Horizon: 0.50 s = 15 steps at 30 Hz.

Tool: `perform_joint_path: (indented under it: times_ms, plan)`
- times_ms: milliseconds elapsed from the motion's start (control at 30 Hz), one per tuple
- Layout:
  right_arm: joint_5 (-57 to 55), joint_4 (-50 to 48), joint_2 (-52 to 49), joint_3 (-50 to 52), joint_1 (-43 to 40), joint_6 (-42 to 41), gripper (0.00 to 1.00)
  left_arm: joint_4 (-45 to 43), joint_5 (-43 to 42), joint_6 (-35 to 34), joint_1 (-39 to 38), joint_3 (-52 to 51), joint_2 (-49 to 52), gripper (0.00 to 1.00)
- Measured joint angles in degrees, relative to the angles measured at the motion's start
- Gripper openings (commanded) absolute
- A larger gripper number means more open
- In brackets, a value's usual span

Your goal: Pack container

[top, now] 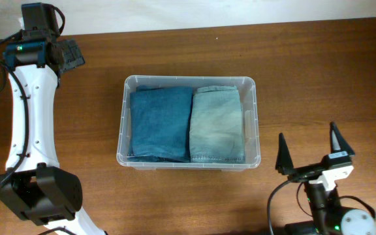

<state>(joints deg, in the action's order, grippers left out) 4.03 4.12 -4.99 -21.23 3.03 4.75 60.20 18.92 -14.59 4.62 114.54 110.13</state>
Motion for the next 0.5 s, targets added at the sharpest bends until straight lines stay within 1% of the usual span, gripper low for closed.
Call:
perform_joint_path:
  times_ms: [167,500]
  plan:
    - [0.76,-8.79,2.32,8.37,-1.88,-1.36,0.98,0.02,-0.02,-0.02,0.00,0.00,0.00,0.99]
    - [0.98,-11.93,3.63,14.69,-3.39,-1.99,0.98,0.02,-0.02,-0.02,0.00,0.00,0.00,0.99]
